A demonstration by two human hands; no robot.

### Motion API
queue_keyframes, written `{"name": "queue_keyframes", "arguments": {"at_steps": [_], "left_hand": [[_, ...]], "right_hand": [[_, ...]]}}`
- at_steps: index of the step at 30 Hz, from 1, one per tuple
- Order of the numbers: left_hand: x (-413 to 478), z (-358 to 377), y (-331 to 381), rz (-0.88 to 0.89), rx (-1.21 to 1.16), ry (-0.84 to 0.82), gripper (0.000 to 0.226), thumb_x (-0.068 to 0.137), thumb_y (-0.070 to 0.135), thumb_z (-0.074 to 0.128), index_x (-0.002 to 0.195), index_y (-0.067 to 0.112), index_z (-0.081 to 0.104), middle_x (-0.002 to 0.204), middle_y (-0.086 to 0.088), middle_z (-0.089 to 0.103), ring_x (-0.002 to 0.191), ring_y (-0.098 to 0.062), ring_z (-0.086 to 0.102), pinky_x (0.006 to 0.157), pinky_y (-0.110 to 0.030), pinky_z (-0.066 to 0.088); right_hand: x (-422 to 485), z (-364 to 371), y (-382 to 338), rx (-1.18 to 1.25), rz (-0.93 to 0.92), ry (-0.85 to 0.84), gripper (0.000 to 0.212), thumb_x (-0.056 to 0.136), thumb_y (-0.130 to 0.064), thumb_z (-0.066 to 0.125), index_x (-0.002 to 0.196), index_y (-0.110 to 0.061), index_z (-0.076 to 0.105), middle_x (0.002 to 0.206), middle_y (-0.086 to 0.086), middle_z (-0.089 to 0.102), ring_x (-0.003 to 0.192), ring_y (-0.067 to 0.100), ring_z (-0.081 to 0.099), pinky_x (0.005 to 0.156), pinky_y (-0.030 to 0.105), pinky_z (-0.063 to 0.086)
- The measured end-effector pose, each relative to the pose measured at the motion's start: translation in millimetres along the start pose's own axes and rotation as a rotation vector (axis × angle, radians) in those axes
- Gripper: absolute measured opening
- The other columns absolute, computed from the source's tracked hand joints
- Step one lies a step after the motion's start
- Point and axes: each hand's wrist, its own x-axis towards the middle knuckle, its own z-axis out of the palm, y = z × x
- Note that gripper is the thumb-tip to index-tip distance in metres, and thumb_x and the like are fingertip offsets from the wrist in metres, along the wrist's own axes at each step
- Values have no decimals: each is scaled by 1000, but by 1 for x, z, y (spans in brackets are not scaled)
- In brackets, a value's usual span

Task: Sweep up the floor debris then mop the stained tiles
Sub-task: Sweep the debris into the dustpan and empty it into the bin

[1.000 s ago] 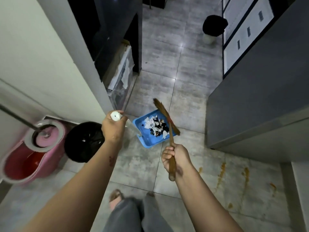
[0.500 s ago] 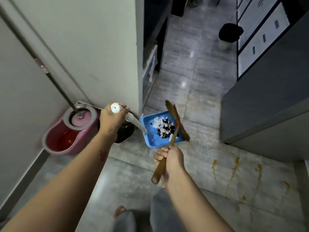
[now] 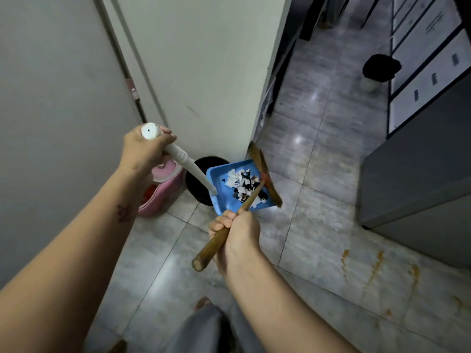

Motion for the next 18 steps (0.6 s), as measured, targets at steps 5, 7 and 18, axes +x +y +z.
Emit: {"name": "queue_keyframes", "arguments": {"at_steps": [5, 7, 18], "left_hand": [[-3, -34, 10, 48, 15, 70, 22, 80, 2, 70, 70, 19, 62, 68, -3, 60, 62, -15, 64, 57, -26, 57], [-4, -42, 13, 57, 25, 92, 23, 80, 2, 69, 69, 20, 61, 66, -1, 59, 59, -11, 62, 57, -26, 54], [-4, -66, 19, 26, 40, 202, 21, 77, 4, 68, 69, 22, 61, 73, 0, 61, 70, -18, 63, 63, -31, 56]], "right_hand": [[-14, 17, 15, 4, 90, -49, 44, 105, -30, 20, 66, -17, 35, 39, -5, 31, 25, 8, 28, 28, 15, 27], [-17, 23, 19, 38, 116, -57, 43, 104, -25, 19, 66, -17, 36, 38, -4, 31, 24, 8, 28, 28, 14, 27], [-20, 37, 49, 10, 181, -53, 30, 101, -21, 16, 89, -13, 42, 46, -2, 31, 33, 11, 27, 32, 15, 27]]}}
